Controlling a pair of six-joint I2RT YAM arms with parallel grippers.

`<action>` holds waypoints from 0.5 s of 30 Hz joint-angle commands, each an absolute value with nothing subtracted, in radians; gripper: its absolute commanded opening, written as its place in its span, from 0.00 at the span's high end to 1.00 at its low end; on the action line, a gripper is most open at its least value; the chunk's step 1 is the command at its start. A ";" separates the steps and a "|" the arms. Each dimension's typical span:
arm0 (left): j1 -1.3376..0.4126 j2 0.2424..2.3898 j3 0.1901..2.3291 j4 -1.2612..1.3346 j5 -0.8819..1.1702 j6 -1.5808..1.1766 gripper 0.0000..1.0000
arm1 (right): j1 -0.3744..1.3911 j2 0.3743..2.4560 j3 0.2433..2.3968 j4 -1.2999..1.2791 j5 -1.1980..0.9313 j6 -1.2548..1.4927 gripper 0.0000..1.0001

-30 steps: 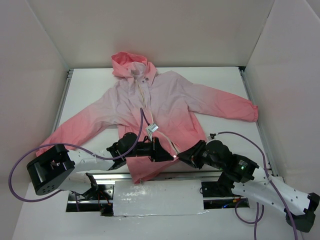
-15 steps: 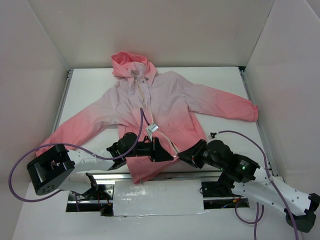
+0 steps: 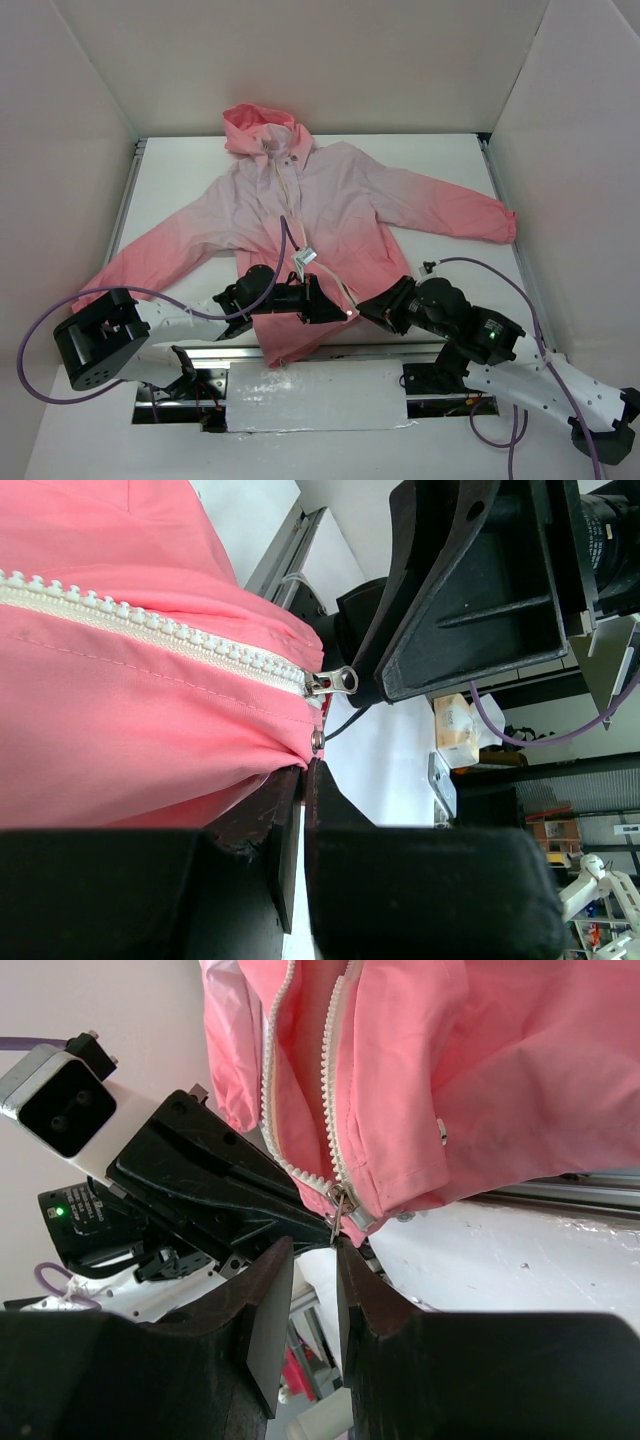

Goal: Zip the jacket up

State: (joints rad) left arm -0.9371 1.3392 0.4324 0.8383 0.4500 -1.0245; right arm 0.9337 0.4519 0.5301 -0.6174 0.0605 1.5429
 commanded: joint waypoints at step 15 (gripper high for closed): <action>-0.936 1.318 0.460 0.913 0.466 -1.017 1.00 | 0.942 0.456 0.500 -0.597 0.087 1.543 0.71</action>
State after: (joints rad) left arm -0.9371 1.3392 0.4324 0.8383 0.4500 -1.0248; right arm 0.9337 0.4530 0.5079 -0.6167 0.0643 1.5436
